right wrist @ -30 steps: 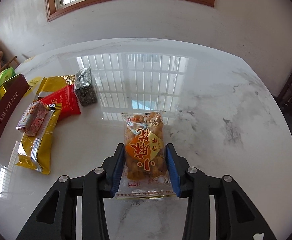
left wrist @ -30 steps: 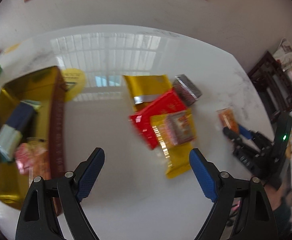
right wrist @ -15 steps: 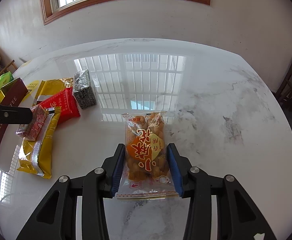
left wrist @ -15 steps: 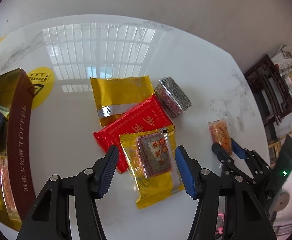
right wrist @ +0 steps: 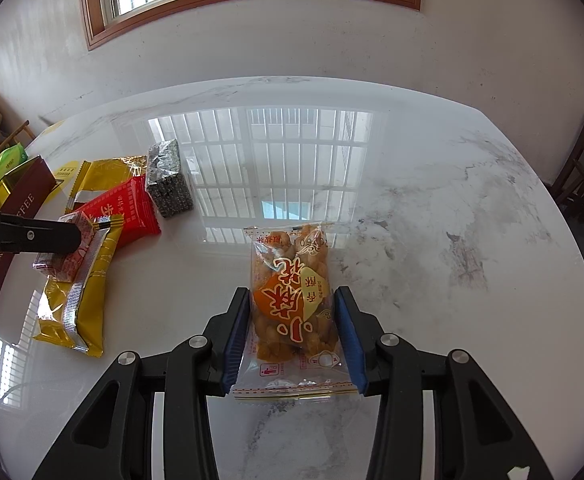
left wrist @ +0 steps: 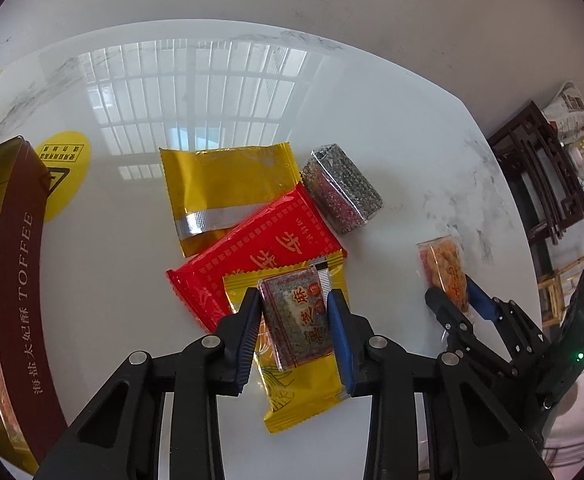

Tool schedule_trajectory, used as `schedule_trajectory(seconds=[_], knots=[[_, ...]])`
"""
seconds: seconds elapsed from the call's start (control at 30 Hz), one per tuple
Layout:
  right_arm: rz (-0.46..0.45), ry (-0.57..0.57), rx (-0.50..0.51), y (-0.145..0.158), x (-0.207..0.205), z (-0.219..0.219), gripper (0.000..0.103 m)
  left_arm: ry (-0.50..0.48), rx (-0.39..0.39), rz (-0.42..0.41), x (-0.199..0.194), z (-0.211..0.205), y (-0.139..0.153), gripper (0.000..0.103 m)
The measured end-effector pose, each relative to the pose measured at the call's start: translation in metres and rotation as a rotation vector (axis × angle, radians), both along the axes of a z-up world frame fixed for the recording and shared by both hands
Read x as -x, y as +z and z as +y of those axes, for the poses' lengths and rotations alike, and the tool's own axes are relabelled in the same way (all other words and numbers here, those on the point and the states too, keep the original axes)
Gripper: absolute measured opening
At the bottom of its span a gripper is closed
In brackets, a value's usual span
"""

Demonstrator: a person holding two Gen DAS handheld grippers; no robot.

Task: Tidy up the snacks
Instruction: 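Grasp the small dark red box lying on the yellow bag with the left tool, then carry the dark red box into the gold tin and open the left tool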

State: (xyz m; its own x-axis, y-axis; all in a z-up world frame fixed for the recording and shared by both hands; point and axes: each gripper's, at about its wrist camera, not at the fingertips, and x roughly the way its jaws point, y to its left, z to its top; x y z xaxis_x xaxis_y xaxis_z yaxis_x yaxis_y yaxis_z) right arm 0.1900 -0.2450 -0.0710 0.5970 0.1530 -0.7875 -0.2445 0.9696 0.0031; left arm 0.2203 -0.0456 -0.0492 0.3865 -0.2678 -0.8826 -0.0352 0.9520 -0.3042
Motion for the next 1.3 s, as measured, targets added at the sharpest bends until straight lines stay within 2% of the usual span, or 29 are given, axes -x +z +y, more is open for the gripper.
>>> schedule_trajectory(seconds=[0.43,0.83,1.07,1.3], knots=[[0.000,0.000,0.002,0.000,0.000,0.000,0.041,-0.001,-0.025,0.000,0.026,0.015,0.005,0.032],[0.000,0.001,0.003,0.000,0.000,0.000,0.041,0.004,-0.010,-0.066,0.064,0.042,0.044,0.032],[0.000,0.001,0.001,0.000,0.000,0.000,0.041,0.034,-0.087,-0.107,0.093,0.084,0.074,0.032],[0.000,0.001,0.004,0.000,0.000,0.001,0.041,0.163,-0.161,-0.116,0.128,0.159,0.084,0.032]])
